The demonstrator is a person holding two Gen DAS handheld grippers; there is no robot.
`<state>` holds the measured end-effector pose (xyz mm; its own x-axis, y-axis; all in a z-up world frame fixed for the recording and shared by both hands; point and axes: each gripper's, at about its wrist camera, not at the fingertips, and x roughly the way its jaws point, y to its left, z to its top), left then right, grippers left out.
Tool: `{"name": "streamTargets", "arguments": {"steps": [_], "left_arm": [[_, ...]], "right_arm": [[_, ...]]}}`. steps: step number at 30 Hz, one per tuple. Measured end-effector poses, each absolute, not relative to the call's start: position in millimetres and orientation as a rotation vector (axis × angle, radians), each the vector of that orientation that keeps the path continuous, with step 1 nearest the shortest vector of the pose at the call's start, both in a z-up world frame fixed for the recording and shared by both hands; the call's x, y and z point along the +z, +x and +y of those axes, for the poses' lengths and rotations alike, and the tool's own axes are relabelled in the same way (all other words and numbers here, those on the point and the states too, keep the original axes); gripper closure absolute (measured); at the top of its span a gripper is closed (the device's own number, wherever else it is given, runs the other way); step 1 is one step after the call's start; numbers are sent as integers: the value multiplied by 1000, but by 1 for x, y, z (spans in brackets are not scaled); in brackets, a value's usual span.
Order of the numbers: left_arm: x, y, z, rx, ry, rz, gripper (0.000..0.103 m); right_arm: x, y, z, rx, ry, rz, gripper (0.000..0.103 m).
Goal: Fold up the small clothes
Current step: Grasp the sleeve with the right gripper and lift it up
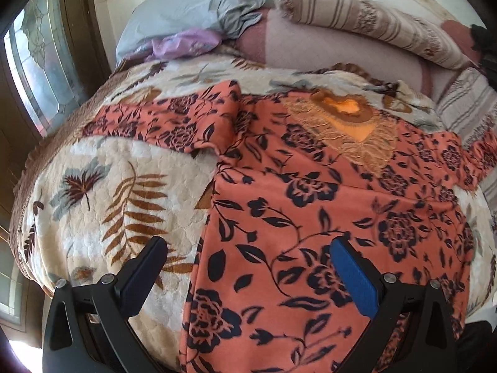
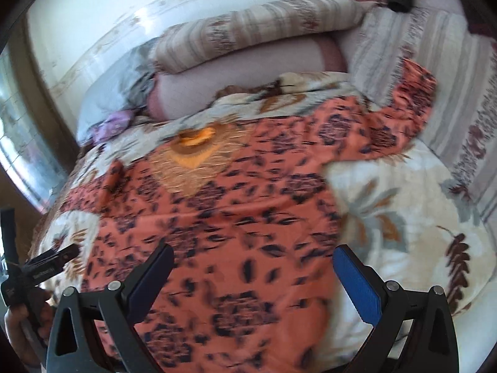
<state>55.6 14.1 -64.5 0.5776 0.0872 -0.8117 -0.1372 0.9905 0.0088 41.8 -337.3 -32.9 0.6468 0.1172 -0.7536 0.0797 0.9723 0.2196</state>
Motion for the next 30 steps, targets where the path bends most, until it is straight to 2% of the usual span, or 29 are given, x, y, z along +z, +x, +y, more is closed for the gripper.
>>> {"name": "streamTargets", "arguments": {"steps": [6,9,11,14,18,24,25,26,27,30], "left_arm": [[-87,99,-5,103,32,955,0],[-98,125,-15,90,70,936,0],[-111,140,-19,87,89,927,0],[-142,154,-19,83,108,970,0],[-146,149,-4,38,-1,944,0],[-147,144,-5,33,-1,920,0],[-146,142,-5,32,-3,920,0],[-147,144,-6,32,-3,919,0],[-146,144,-6,32,-3,920,0],[-147,146,-6,33,-3,926,0]], "right_arm": [[-32,81,-441,-186,169,846,2],[-29,119,-501,-296,158,818,6],[-31,153,-538,-379,148,827,14],[-30,202,-583,-486,119,827,15],[-29,261,-614,-595,56,834,15],[-51,327,-613,-690,-172,963,15],[-49,332,-612,-678,-163,972,31],[-47,339,-611,-687,-168,1014,100],[-45,345,-608,-699,-173,1058,98],[-4,350,-565,-615,-222,1023,98]]}}
